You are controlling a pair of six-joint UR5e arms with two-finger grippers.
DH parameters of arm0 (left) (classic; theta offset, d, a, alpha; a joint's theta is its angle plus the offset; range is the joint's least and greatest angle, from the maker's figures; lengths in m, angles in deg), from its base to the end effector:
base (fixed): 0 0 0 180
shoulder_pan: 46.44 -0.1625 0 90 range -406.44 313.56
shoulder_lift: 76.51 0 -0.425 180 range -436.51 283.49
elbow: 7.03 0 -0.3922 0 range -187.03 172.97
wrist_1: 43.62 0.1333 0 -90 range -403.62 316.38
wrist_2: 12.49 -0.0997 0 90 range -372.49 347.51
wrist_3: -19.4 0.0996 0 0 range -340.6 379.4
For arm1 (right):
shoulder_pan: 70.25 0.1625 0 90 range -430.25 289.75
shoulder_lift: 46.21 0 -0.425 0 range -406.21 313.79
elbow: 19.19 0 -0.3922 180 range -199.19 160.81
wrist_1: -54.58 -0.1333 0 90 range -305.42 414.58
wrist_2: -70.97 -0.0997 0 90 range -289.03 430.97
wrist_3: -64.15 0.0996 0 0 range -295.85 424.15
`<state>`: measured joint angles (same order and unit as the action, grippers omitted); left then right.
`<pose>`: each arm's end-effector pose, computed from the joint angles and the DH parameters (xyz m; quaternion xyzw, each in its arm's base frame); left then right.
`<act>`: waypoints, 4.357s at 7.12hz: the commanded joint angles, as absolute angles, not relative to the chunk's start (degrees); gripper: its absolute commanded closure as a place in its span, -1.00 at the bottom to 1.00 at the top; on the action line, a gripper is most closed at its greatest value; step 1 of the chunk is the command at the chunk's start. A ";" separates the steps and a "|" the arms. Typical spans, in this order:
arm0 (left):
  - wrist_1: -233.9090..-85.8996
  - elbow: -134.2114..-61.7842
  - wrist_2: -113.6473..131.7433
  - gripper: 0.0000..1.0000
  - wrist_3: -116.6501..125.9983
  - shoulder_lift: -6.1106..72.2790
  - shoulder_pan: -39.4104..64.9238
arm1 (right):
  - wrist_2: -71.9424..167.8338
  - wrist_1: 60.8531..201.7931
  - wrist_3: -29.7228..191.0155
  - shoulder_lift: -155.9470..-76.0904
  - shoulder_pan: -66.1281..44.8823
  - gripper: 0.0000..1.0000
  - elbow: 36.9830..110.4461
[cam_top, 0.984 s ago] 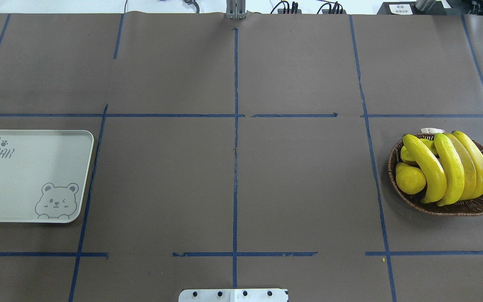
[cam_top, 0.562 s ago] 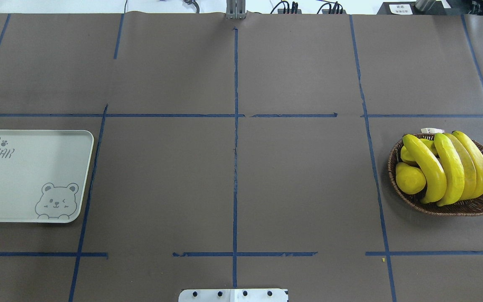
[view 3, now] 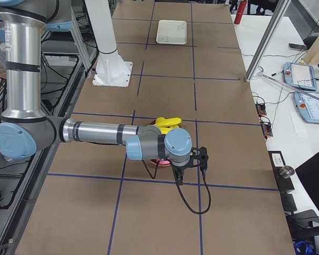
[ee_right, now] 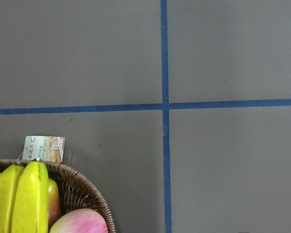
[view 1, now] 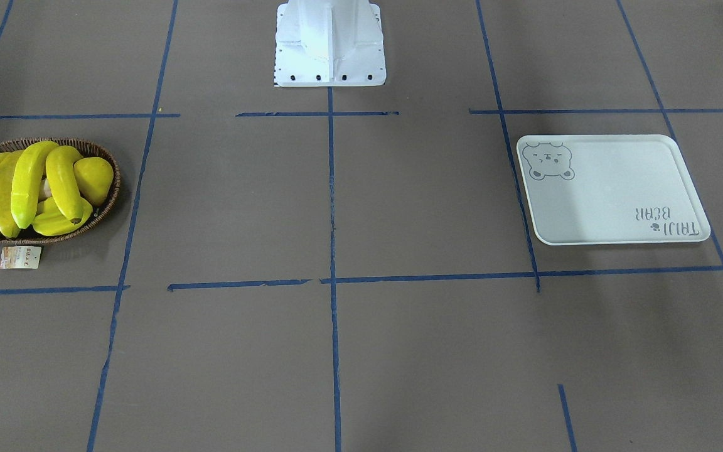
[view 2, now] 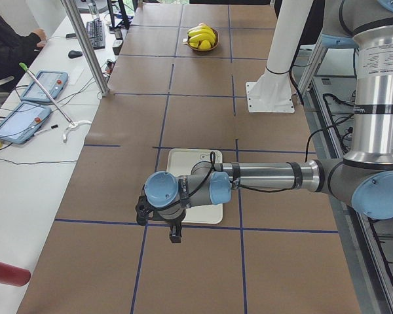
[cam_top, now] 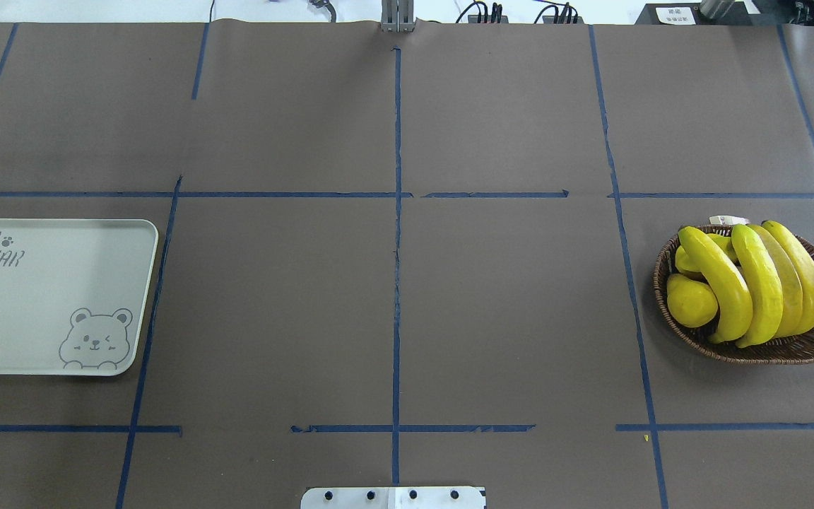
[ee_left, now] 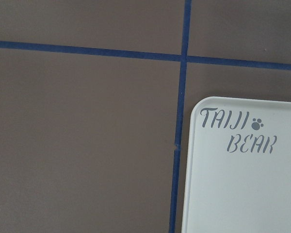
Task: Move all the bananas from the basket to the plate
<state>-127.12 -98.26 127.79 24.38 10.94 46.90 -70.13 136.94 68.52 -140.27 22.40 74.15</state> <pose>-0.0836 -0.4592 0.6727 -0.0308 0.4272 -0.0160 0.9035 0.0774 -0.4655 0.6414 0.0480 -0.4313 0.0292 0.9005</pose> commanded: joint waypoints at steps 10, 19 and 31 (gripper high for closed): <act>-129.23 -98.52 127.96 -1.00 24.42 10.85 46.90 | -62.10 116.19 113.45 -138.32 -8.37 -1.00 90.85; -131.87 -97.38 127.96 -1.00 24.68 10.24 46.99 | -58.76 116.10 100.20 -142.62 -15.68 -0.52 90.58; -131.87 -97.38 127.96 -1.00 24.33 10.24 46.99 | -58.58 116.63 100.18 -143.77 -17.96 0.07 89.26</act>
<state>-131.87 -97.37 127.96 24.36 10.24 46.99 -58.51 116.60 100.19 -143.77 -17.95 89.31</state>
